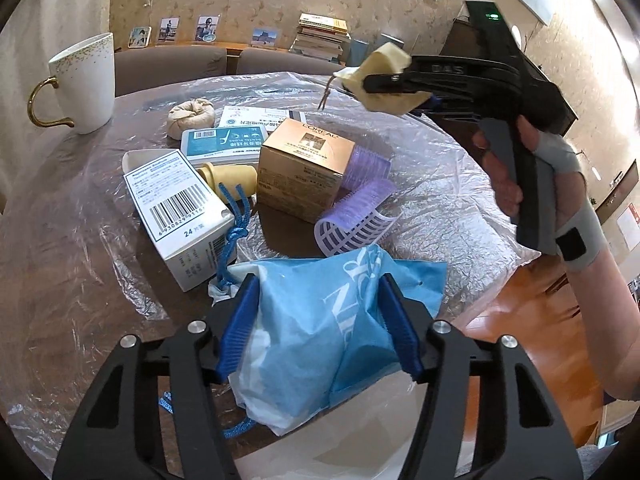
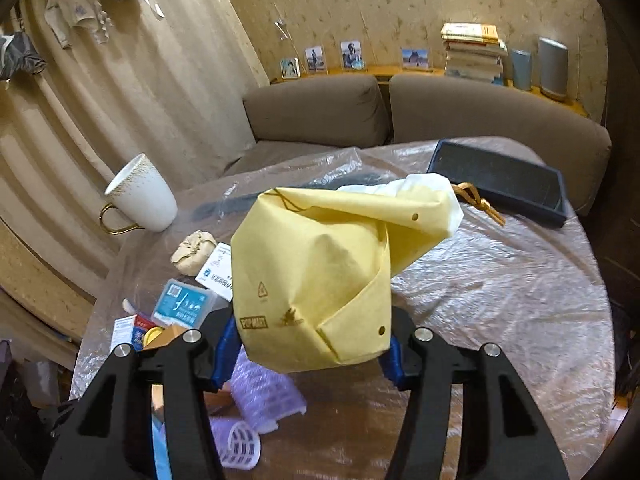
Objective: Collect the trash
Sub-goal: 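Grasp the blue-white drawstring bag with the left tool while the right tool grasps the yellow paper bag, then carry the blue bag with the left tool while the right tool carries the yellow bag over the bin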
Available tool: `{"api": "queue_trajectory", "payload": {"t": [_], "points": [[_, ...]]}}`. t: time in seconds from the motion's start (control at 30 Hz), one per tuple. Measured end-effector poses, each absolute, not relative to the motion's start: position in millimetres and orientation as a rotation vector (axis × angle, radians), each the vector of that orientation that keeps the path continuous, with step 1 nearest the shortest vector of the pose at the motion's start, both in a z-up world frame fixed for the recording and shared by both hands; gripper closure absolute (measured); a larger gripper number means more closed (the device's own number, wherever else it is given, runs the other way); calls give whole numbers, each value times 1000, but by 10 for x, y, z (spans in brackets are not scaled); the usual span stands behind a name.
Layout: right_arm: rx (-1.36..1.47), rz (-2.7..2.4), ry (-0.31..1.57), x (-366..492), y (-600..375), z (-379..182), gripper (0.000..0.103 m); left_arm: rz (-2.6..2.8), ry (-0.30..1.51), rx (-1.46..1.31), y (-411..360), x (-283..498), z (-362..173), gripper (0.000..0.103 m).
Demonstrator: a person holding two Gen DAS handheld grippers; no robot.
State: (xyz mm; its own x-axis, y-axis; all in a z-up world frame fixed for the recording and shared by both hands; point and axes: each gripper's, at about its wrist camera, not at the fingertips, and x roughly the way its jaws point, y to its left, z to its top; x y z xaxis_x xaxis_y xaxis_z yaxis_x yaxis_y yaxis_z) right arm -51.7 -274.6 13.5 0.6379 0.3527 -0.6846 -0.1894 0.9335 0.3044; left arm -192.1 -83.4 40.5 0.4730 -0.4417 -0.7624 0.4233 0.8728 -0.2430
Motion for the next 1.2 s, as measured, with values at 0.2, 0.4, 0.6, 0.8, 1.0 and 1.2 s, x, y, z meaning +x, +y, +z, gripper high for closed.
{"api": "queue_trajectory", "payload": {"t": [0.2,0.4,0.6,0.8,1.0,1.2], "points": [[186,318,784,-855,-2723,272,48,-532,928,-52,-772,-1946,440,55],[155,327,770,-1182,-2661,330,47,-475,920,-1,-764,-1960,441,19],[151,333,772,-1408,-2602,297,46,-489,968,31,-822,-2035,364,3],[168,341,788,-1514,-2576,212,46,-462,972,14,-940,-1965,169,2],[149,355,799,-1599,-2527,158,49,-484,942,16,-935,-2050,152,31],[190,394,792,-1747,-2575,164,50,-521,909,-73,-740,-2157,372,40]]}}
